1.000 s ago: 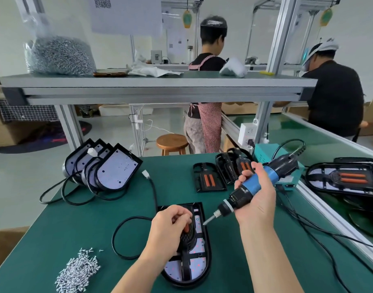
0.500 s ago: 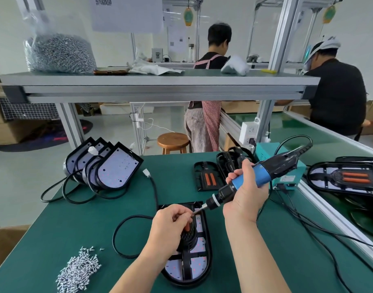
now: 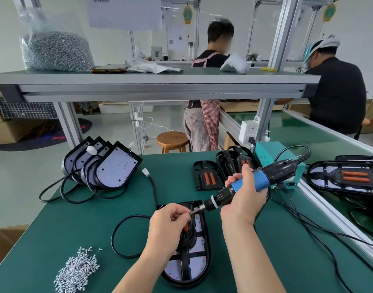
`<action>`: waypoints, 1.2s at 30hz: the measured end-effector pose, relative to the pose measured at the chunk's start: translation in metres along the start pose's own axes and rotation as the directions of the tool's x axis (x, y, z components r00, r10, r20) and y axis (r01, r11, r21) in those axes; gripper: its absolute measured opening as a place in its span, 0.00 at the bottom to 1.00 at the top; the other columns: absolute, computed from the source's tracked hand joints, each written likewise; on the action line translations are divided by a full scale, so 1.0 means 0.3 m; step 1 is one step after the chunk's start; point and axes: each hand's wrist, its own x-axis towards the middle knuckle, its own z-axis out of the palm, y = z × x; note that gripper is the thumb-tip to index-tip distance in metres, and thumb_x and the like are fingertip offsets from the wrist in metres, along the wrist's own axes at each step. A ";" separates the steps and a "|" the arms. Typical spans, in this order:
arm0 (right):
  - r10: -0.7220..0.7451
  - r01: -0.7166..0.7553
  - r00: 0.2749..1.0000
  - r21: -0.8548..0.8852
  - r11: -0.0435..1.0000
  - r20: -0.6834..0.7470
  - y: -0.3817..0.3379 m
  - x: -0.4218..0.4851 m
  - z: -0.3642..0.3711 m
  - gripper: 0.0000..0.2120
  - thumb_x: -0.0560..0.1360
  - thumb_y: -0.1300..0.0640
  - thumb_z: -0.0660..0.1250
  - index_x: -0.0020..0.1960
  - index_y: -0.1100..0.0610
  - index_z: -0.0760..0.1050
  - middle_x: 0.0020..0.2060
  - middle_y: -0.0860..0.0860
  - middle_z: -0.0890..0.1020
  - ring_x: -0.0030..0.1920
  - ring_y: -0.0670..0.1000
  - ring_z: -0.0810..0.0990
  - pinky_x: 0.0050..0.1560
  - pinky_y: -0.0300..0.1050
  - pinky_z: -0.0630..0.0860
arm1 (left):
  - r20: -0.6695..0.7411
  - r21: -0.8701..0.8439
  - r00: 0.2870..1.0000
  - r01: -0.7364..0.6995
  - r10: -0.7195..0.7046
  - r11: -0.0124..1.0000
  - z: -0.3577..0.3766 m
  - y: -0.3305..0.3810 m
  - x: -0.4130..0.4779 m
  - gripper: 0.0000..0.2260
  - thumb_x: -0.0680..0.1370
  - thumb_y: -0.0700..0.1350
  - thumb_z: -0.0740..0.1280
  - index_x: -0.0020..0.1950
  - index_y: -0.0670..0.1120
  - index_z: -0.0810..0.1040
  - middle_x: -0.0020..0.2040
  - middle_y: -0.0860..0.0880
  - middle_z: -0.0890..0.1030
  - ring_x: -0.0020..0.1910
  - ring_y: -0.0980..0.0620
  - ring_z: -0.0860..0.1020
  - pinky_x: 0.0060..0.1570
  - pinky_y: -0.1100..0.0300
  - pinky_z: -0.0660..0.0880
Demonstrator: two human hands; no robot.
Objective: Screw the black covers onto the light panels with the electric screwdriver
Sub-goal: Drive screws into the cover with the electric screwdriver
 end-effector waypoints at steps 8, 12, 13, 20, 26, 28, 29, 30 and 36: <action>0.028 -0.030 0.998 -0.047 0.998 -0.051 0.029 0.003 0.006 0.09 0.76 0.60 0.73 0.53 0.57 0.75 0.31 0.50 0.78 0.29 0.48 0.77 0.32 0.42 0.76 | -0.007 0.059 0.997 -0.071 0.072 0.996 -0.005 -0.010 -0.013 0.12 0.77 0.35 0.69 0.40 0.52 0.82 0.34 0.51 0.83 0.34 0.58 0.78 0.37 0.70 0.73; 0.026 -0.028 0.999 -0.040 0.999 -0.033 0.026 0.007 0.012 0.08 0.76 0.61 0.73 0.51 0.56 0.75 0.29 0.50 0.78 0.28 0.48 0.77 0.32 0.42 0.76 | 0.032 0.078 0.995 -0.097 0.095 0.992 -0.021 -0.007 -0.017 0.11 0.76 0.37 0.71 0.46 0.55 0.83 0.38 0.57 0.84 0.39 0.60 0.79 0.42 0.71 0.74; 0.021 -0.022 0.999 -0.042 0.999 -0.028 0.024 0.008 0.014 0.08 0.76 0.61 0.73 0.51 0.56 0.75 0.29 0.49 0.78 0.28 0.49 0.77 0.32 0.42 0.77 | 0.032 0.087 0.994 -0.106 0.104 0.991 -0.023 -0.008 -0.019 0.13 0.76 0.37 0.71 0.49 0.56 0.82 0.40 0.59 0.83 0.41 0.60 0.79 0.44 0.72 0.73; -0.043 0.044 0.999 -0.051 0.998 0.025 -0.002 0.030 0.033 0.07 0.76 0.60 0.73 0.50 0.55 0.74 0.32 0.50 0.78 0.29 0.49 0.77 0.33 0.44 0.77 | -0.050 0.436 0.961 -0.223 0.271 0.872 -0.030 -0.038 -0.031 0.26 0.71 0.44 0.76 0.67 0.54 0.74 0.61 0.59 0.72 0.62 0.58 0.67 0.65 0.60 0.65; -0.197 0.215 0.968 -0.111 0.970 0.153 -0.023 0.070 0.051 0.10 0.75 0.59 0.72 0.53 0.58 0.74 0.31 0.48 0.79 0.28 0.49 0.77 0.33 0.44 0.77 | -0.023 0.329 0.999 -0.035 0.045 0.944 -0.030 -0.061 -0.031 0.38 0.71 0.54 0.75 0.75 0.61 0.58 0.59 0.54 0.66 0.57 0.52 0.73 0.53 0.63 0.71; -0.239 0.270 0.950 -0.146 0.952 0.200 -0.025 0.082 0.059 0.11 0.73 0.57 0.73 0.52 0.57 0.75 0.34 0.51 0.80 0.28 0.50 0.77 0.33 0.44 0.77 | 0.055 0.228 0.996 0.052 -0.066 0.972 -0.035 -0.060 -0.021 0.39 0.71 0.54 0.75 0.74 0.67 0.56 0.58 0.55 0.74 0.47 0.55 0.77 0.41 0.67 0.73; -0.252 0.292 0.941 -0.164 0.942 0.226 -0.022 0.086 0.063 0.12 0.72 0.56 0.74 0.52 0.56 0.75 0.36 0.54 0.80 0.28 0.50 0.78 0.33 0.45 0.78 | 0.077 0.165 0.991 0.092 -0.106 0.982 -0.038 -0.060 -0.015 0.39 0.71 0.53 0.75 0.74 0.68 0.56 0.58 0.56 0.77 0.44 0.58 0.77 0.36 0.71 0.72; -0.260 0.310 0.931 -0.181 0.933 0.255 -0.015 0.088 0.066 0.12 0.72 0.55 0.74 0.52 0.54 0.75 0.38 0.54 0.79 0.28 0.50 0.78 0.34 0.45 0.78 | 0.090 0.117 0.987 0.119 -0.130 0.986 -0.040 -0.061 -0.008 0.39 0.71 0.51 0.75 0.73 0.68 0.57 0.57 0.56 0.78 0.42 0.60 0.77 0.31 0.74 0.71; -0.247 0.345 0.901 -0.241 0.907 0.358 0.046 0.091 0.075 0.10 0.73 0.55 0.74 0.50 0.53 0.75 0.33 0.46 0.79 0.28 0.48 0.79 0.33 0.45 0.79 | 0.125 0.057 0.982 0.136 -0.142 0.989 -0.037 -0.071 0.014 0.40 0.71 0.48 0.76 0.74 0.68 0.57 0.54 0.60 0.78 0.39 0.62 0.75 0.27 0.77 0.69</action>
